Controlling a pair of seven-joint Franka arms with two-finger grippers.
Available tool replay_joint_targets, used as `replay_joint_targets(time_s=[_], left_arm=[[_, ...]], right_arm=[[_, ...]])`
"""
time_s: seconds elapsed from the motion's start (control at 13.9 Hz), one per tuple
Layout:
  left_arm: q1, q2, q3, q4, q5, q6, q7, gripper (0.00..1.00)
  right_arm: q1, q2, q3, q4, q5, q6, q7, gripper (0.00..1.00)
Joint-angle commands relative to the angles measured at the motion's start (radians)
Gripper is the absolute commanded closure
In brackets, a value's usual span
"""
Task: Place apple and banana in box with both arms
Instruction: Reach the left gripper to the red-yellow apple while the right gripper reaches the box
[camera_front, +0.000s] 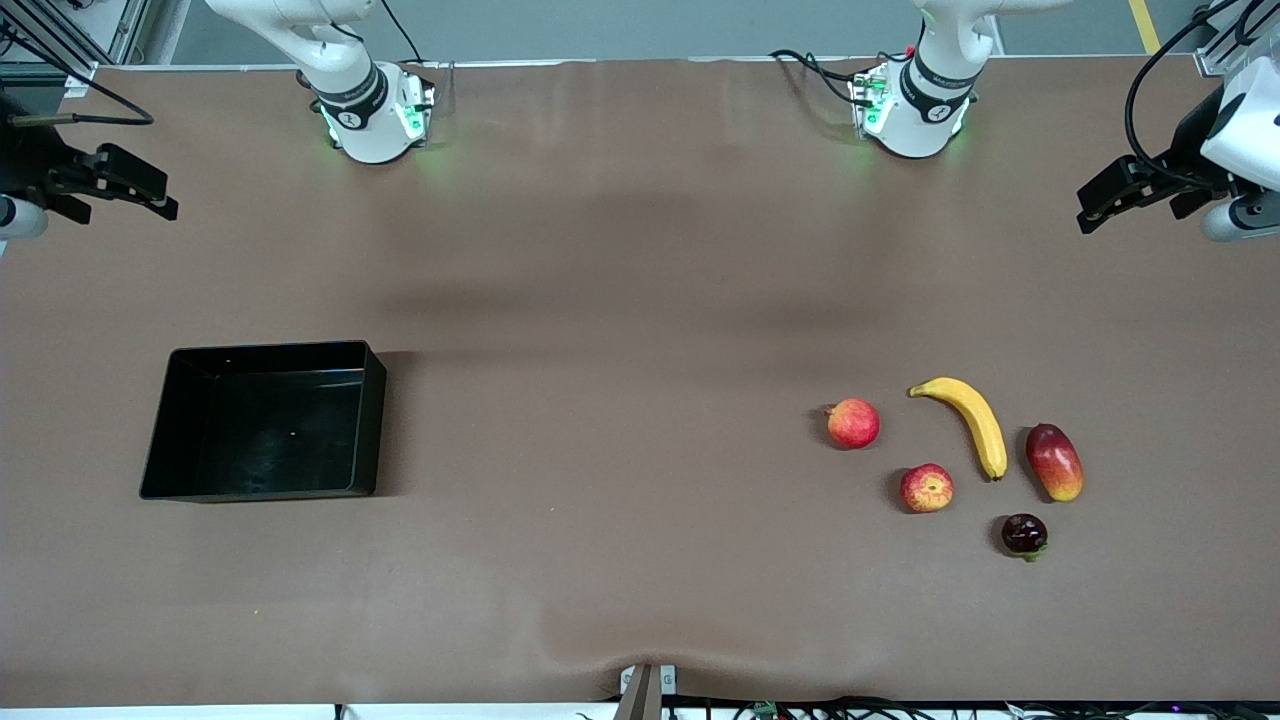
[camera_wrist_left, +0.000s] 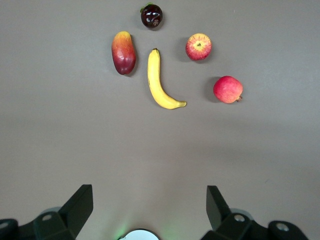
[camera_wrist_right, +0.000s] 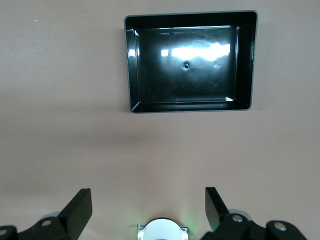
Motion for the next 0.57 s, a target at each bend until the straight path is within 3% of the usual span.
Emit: replay_joint_targets(time_s=[0.0,0.5], left_arm=[[-0.005,0.011,0.004,0.026,-0.018,-0.023,0.011,0.0],[-0.006,0.055,0.004,0.043,-0.015,-0.021,0.012,0.0]], right_arm=[[-0.004,0.001,0.005,-0.01,-0.002,0.008,-0.005,0.0],[0.042,0.027,0.005,-0.015,0.003,-0.01,-0.011,0.0]])
